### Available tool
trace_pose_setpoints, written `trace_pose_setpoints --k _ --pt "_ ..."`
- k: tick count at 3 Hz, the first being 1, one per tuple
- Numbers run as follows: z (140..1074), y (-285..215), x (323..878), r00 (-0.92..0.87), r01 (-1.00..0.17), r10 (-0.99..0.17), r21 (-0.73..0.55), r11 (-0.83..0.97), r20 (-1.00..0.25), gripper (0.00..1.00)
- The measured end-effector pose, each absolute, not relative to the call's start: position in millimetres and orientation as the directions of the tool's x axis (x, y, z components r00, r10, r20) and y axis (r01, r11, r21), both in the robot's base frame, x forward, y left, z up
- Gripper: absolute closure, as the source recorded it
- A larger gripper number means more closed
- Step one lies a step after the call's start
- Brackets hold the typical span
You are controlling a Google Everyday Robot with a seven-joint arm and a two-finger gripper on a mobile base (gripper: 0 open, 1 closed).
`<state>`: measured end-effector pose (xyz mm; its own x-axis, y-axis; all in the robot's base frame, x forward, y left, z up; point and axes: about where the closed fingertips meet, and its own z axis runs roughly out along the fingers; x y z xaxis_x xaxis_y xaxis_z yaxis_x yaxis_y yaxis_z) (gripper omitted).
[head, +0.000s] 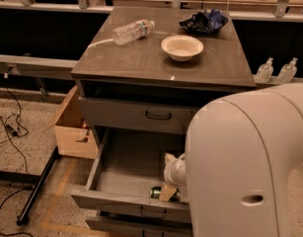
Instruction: Pick green can from middle drawer and place on counter
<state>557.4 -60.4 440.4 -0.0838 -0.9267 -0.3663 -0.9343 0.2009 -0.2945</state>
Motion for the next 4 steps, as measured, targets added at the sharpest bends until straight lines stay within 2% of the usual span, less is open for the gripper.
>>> trace_pose_setpoints --k 4 --pt "431.4 -49.2 553.3 -0.085 -0.941 -0.924 -0.274 0.197 -0.373 0.00"
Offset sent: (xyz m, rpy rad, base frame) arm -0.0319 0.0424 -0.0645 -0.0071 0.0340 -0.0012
